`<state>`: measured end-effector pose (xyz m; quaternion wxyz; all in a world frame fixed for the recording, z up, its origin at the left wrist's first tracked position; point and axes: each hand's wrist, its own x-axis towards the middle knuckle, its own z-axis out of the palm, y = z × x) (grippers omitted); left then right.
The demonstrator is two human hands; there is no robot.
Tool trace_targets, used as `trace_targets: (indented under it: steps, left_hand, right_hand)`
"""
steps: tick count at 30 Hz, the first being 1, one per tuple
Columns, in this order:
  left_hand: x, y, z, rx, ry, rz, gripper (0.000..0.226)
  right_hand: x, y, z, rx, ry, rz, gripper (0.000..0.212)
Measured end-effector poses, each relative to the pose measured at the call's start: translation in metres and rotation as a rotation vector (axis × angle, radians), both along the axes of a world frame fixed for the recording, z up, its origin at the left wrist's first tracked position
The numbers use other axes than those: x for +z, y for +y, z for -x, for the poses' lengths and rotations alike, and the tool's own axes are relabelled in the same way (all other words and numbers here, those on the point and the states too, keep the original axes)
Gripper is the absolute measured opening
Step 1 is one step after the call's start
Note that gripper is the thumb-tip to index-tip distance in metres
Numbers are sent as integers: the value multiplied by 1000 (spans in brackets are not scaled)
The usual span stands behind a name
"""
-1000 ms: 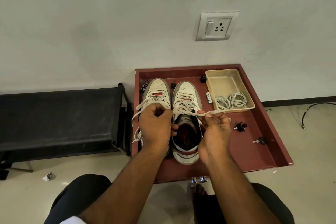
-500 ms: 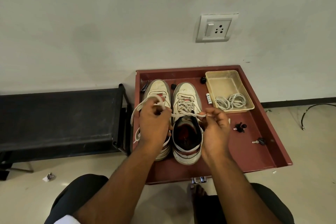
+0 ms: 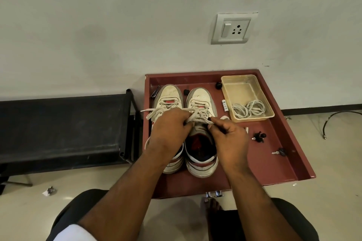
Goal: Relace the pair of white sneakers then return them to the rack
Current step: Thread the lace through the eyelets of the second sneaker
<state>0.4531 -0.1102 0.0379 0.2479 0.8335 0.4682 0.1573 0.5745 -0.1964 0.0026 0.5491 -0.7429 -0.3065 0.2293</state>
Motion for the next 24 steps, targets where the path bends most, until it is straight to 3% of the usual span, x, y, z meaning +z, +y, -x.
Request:
trace_targets:
  steps: [5,11,15,19,24]
  left_hand:
    - [-8,-9,-3,132,-116,-5,18]
    - [-2,0,8,172,-382,354,8]
    - [-1,4,17,229,-209,286,37]
    - [4,3,20,215,-120,289,36]
    - [3,6,25,259,-171,329,26]
  right_hand:
    - [-1,2,3,1,-155,4,22]
    - [-2,-1,-1,39,-308,66,22]
    - [-4,-3,-3,69,-442,133,24]
    - [-4,-5,-3,64,-443,159,25]
    - [-2,-10,-10,56,-374,124,22]
